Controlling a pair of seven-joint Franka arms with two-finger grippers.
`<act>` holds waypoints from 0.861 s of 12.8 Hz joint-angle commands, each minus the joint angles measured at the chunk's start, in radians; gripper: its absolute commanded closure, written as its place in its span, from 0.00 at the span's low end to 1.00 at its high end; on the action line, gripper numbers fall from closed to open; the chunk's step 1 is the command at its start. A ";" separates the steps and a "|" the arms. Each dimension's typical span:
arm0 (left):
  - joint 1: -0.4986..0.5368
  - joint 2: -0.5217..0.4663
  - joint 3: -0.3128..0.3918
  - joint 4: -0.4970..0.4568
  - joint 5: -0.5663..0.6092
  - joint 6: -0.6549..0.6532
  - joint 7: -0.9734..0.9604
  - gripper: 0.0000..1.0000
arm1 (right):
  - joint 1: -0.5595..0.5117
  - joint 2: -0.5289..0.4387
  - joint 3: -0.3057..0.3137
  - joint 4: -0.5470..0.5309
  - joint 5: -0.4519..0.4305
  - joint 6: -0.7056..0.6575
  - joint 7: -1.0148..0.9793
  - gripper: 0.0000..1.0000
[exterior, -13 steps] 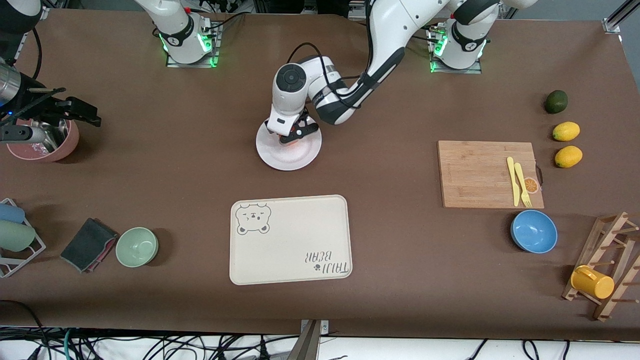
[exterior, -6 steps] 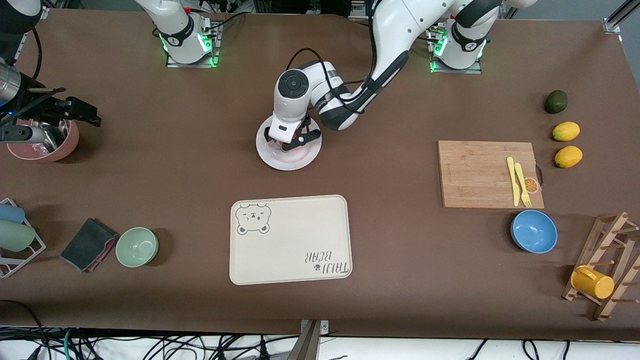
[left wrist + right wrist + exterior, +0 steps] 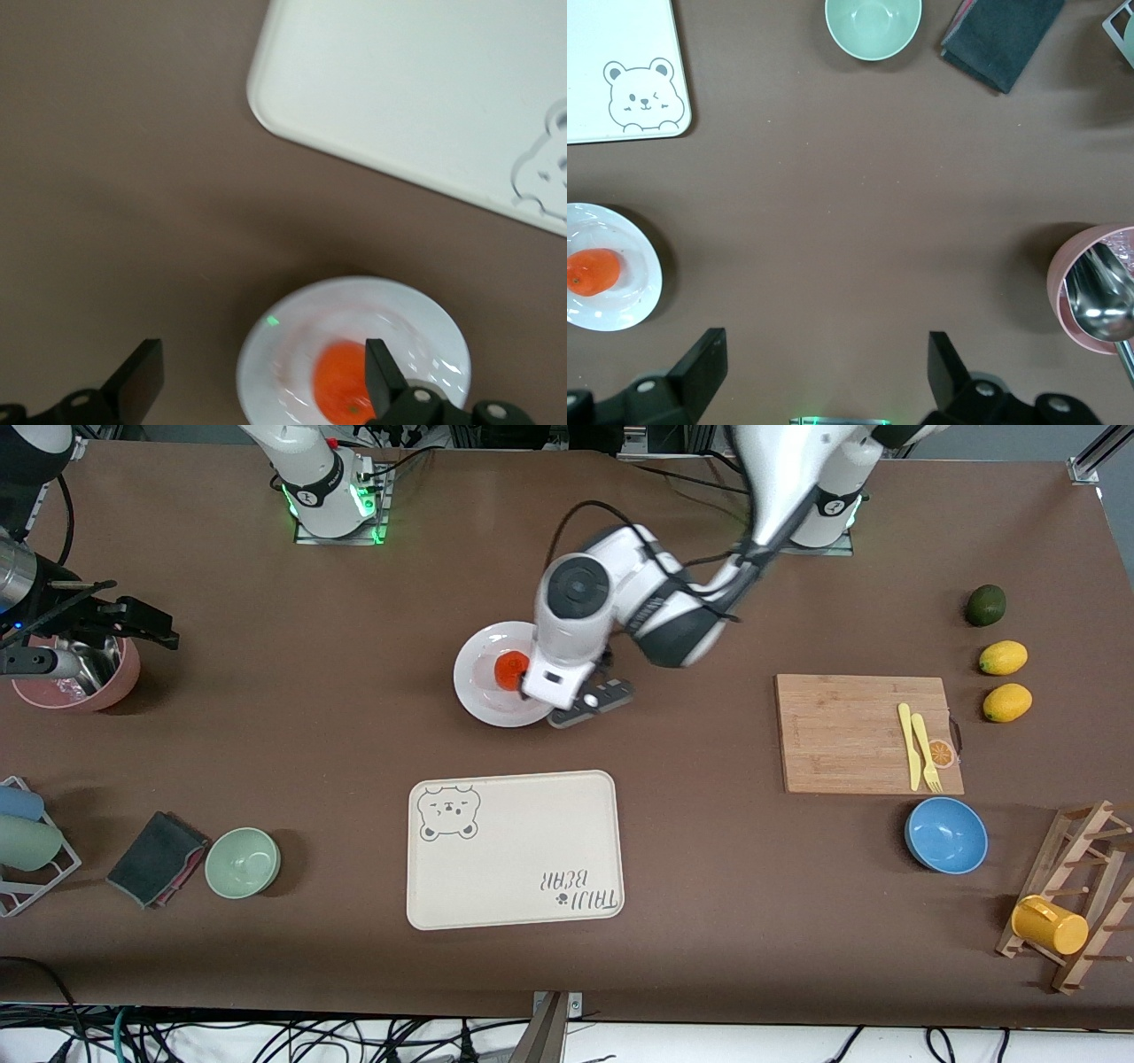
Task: Place orange and plate with both arms
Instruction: 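Lower the orange onto the plate and open the left gripper, then withdraw the left gripper while the right gripper reaches toward the plate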
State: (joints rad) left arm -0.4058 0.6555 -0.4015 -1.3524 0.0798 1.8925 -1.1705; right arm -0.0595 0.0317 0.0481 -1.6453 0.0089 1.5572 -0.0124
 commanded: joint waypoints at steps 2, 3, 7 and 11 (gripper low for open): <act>0.217 -0.037 -0.010 -0.030 -0.034 -0.099 0.325 0.00 | -0.002 0.005 -0.001 0.018 0.014 -0.006 -0.008 0.00; 0.278 -0.039 -0.010 -0.036 -0.032 -0.099 0.426 0.00 | -0.002 0.005 -0.001 0.018 0.016 -0.006 -0.008 0.00; 0.514 -0.040 0.000 -0.059 -0.017 -0.101 0.878 0.00 | 0.001 0.007 0.001 0.025 0.000 -0.008 -0.008 0.00; 0.633 -0.040 0.000 -0.059 0.078 -0.148 1.041 0.00 | 0.004 0.094 0.004 0.027 0.008 -0.020 -0.009 0.00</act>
State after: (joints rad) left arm 0.2096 0.6437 -0.3914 -1.3833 0.1082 1.7704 -0.1749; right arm -0.0574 0.0554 0.0491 -1.6462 0.0087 1.5557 -0.0129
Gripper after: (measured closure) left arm 0.000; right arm 0.000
